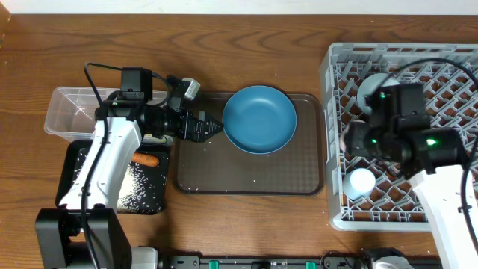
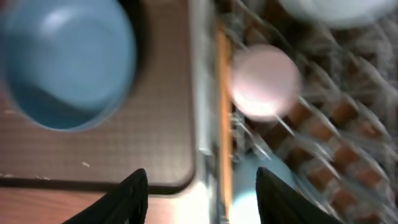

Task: Sort waste into correct bins and load items into the dishwasher rack
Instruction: 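Release the cup and move right gripper to the teal plate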

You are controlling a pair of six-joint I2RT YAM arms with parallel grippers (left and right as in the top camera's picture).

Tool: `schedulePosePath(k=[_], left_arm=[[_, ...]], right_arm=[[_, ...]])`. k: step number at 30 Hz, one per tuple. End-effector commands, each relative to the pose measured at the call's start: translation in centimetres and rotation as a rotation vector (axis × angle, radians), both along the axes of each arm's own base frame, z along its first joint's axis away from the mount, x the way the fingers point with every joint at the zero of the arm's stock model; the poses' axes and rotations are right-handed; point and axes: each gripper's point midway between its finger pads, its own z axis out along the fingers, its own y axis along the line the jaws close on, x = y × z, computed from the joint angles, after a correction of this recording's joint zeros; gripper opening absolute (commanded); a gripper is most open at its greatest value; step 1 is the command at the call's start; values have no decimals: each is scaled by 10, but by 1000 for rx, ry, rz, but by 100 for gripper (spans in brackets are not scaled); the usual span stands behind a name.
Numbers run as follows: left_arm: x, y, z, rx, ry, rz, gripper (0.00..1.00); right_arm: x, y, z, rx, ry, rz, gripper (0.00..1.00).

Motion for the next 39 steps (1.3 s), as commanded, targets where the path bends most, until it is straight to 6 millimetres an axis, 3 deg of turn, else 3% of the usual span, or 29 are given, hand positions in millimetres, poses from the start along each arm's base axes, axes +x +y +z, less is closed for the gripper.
schedulePosePath(k=[1,8,9,17,24,27,33,39], left_arm=[[2,6,-6,47,-13,5,100],[16,6,0,19,-11,78,100],[20,6,2,18,-34,78,100],[34,6,9,14,-116,79,100],[38,6,12,13,-142,79,100],[39,6,12,13,-145,79,100],[40,6,13,13,-153,79,100],[42,6,14,13,-164,79,100]], right_arm=[[8,36,12,35,-67,116,54],[27,111,12,53,-176,306,56],[30,126,3,35,-177,338,56],[39,183,-54,-15,-129,478,61],[44,231,-75,9,-182,567,61],[45,243,-84,-19,-207,593,61],[48,242,-109,-97,-188,580,67],[46,240,-115,-103,-171,582,68]])
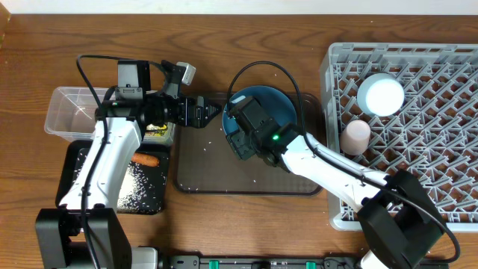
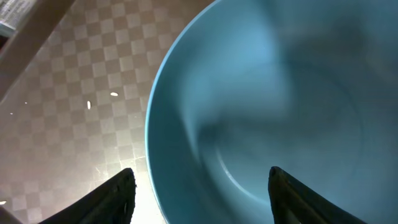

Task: Sort waste into correct bins and load items into the dishwasher rack
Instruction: 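Release the cup and move right gripper to the teal plate, then grasp the teal plate rim with right gripper and lift it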

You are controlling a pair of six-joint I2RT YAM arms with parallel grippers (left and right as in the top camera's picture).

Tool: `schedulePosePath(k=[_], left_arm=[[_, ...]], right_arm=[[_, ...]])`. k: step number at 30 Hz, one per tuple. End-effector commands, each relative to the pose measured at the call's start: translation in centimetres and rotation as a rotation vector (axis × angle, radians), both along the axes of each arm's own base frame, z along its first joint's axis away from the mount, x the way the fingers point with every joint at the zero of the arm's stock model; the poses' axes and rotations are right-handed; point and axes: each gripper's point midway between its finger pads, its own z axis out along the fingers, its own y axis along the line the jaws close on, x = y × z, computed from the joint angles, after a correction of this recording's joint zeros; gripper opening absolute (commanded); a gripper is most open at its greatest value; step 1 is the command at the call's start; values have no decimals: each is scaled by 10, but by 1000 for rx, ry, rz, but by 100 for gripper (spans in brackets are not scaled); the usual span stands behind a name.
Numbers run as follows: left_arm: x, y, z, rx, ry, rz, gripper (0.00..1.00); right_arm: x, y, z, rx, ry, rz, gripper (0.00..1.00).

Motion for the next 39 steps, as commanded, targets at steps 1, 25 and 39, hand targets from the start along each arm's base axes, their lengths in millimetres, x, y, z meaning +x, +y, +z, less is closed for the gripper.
schedulePosePath(k=[1,25,39], left_arm=[[0,1,-1,5,1,5,100],[24,29,25,-19,-90,130,100],[26,59,41,-79,-49,281,100]], right_arm=[[4,2,4,-11,-25,3,68],[14,11,-1,16,-52,2,68],[21,22,-25,42,-38,-23,67]])
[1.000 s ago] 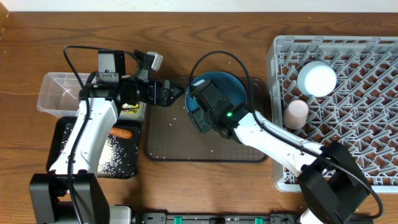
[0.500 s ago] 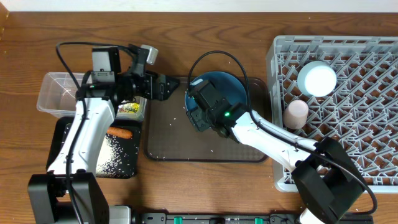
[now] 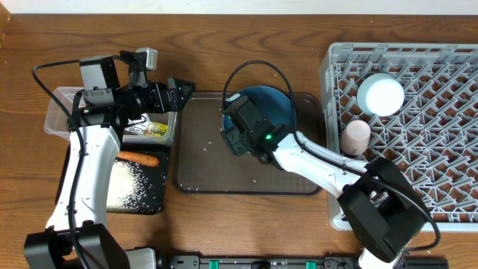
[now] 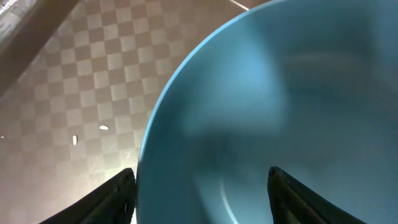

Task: Sort waste into correct bins and load items into the dishwasher rack
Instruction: 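Grasp the teal plate rim with right gripper and lift it, then carry the teal plate with right gripper to the rack's right side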

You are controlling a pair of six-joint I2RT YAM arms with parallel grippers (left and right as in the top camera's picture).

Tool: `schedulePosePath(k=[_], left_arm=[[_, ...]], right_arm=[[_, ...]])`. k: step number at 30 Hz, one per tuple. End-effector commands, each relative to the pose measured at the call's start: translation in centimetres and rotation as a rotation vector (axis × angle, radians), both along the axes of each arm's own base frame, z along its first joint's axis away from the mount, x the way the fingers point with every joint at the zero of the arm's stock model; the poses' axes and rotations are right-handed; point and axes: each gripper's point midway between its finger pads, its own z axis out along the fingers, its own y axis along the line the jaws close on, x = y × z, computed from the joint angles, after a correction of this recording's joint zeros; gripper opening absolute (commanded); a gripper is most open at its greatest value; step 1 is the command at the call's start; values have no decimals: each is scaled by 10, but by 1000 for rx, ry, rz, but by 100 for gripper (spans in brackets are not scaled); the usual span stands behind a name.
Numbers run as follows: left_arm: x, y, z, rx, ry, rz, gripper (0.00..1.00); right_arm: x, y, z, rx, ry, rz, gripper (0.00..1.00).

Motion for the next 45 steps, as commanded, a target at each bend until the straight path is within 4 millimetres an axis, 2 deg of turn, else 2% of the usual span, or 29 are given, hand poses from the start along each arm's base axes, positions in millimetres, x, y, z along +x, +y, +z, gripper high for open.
schedulePosePath(k=[1,13,18,23,26,28,31,35,38,40,45], left_arm=[[-1,1,3,-14,4,13,100],[-1,1,3,-14,5,13,100],[-1,1,3,-14,5,13,100],[-1,1,3,-14,5,13,100],[-1,1,3,-14,5,13,100],[-1,1,3,-14,5,13,100],[-1,1,3,-14,5,13,100],[-1,1,3,-14,5,13,100],[-1,1,3,-14,5,13,100],[-1,1,3,-14,5,13,100],[-1,1,3,-14,5,13,100]], right_arm=[[2,5,-4,10,5,-19,67],[10,15,-28,20,-6,-16,61],[7,16,-34,9,6,-12,34],[4,17,-35,5,12,-7,21],[5,22,-31,32,7,5,1],[4,28,-27,63,12,23,1],[3,34,-14,105,7,42,1],[6,37,15,147,-35,44,1],[8,37,46,190,-80,44,1],[8,33,74,222,-115,40,1],[3,13,134,279,-181,23,1]])
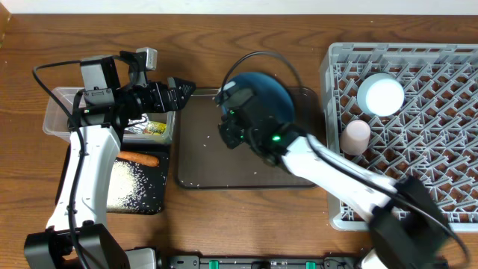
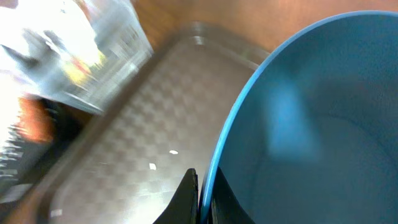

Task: Sort waste into correct bins and load items into the dishwasher rack
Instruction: 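Carry the teal plate with right gripper to the rack's right side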

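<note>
My right gripper (image 2: 202,179) is shut on the left rim of the blue bowl (image 2: 311,124). One finger is outside the rim and one inside. From overhead the bowl (image 1: 263,91) looks blurred and tilted above the back of the brown tray (image 1: 202,168), with the right gripper (image 1: 231,123) at its left edge. The grey dishwasher rack (image 1: 334,213) stands at the right. My left gripper (image 1: 184,87) hangs by the right end of the clear bin (image 1: 60,112), where a crumpled wrapper (image 1: 149,128) lies. Whether its fingers are parted does not show.
A white cup (image 1: 381,95) and a pink cup (image 1: 357,134) sit upside down in the rack's left part. A black tray (image 1: 138,198) at the front left holds a carrot (image 1: 139,158) and scattered rice. A few rice grains (image 2: 163,158) lie on the brown tray.
My right gripper has shut on the bowl's rim, which its open fingers straddled before. The bowl now stands tilted and raised off the tray. The left arm has not moved.
At first my right gripper was open over the rack near the cups, and my left gripper was at the tray's left edge. Then the right one stood open at the bowl's left rim. Later the left arm was back over the clear bin. Now the bowl is gripped and lifted.
</note>
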You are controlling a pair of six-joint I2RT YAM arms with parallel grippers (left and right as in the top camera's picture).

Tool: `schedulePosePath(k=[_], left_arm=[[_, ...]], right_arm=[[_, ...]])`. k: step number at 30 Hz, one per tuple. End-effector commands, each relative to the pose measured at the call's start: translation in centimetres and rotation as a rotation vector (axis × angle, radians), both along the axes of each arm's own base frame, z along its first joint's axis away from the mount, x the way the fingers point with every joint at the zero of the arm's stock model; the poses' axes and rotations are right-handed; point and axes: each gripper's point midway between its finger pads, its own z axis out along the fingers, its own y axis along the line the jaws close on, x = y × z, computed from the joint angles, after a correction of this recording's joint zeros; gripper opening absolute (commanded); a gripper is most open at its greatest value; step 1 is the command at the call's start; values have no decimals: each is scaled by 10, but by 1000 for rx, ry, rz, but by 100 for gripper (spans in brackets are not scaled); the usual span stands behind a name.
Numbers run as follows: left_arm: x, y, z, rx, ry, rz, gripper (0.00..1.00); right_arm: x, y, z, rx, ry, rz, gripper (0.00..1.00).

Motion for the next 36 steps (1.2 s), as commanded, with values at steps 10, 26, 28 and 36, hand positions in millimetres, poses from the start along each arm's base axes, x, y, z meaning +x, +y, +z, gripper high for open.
schedulePosePath(k=[10,26,28,36], left_arm=[[-1,1,3,-6,-4,6,100],[-1,1,3,-6,-4,6,100],[-1,1,3,-6,-4,6,100],[-1,1,3,-6,-4,6,100]], right_arm=[[-21,-101,141,140,-120,-133,1],[-79,-254,220,210,-259,-433,1],[-85,-269,222,203,-268,-480,1],[-96,-317,223,174,-292,-651,1]])
